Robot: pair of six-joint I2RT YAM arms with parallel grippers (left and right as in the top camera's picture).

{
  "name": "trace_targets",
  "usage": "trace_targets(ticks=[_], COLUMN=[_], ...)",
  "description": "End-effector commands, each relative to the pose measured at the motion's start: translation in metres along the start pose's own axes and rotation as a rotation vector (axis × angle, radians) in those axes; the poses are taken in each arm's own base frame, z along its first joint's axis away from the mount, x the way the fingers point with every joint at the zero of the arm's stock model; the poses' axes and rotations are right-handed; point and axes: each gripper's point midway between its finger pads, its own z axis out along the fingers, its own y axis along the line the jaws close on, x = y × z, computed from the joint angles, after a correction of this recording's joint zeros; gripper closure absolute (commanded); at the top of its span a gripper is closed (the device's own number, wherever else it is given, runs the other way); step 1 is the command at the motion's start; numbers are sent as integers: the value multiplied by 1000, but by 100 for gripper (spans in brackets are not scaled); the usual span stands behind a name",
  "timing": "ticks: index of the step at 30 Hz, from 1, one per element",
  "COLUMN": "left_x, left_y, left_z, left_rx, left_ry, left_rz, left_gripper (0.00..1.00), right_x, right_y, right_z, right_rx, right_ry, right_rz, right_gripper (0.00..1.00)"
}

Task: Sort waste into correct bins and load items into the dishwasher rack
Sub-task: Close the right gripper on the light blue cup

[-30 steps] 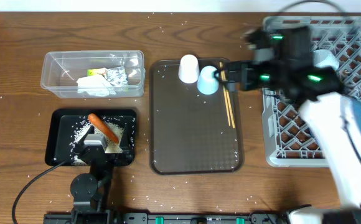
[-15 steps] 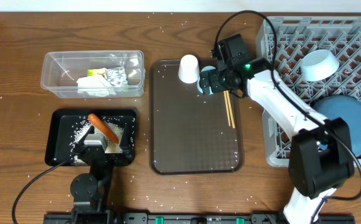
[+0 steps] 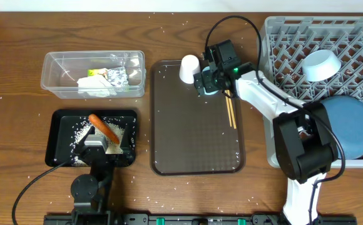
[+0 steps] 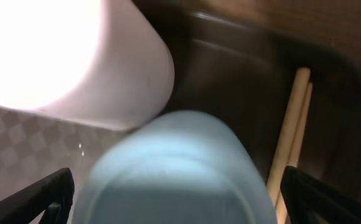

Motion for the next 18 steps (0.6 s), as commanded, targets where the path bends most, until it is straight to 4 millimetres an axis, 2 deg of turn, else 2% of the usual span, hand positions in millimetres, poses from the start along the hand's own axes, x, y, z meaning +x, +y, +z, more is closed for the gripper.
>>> trace_targets(ticks=[1,5,6,8,10,15,18], left_x=[15,15,15,15,15,15,15], left_y=[0,0,0,0,0,0,0], left_z=[1,1,1,1,1,1,1], left_rx=[8,8,8,8,8,8,8], left_ry=[46,46,46,46,46,46,46], left_rz=[2,2,2,2,2,2,2], left_gripper=[2,2,2,2,2,2,2], right_x=[-6,-9,-9,-8,-7,-6,-8], right_y=[0,0,0,0,0,2,2], right_z=[6,6,6,6,6,4,-4], right_rx=[31,34,33,33,34,23,23], right_ry=[-23,-36,-36,-33,-28,-21,-25], right_rz=[-37,-36,-36,-35,-25,-7,-3], right_gripper=[1,2,7,28,36,40,44])
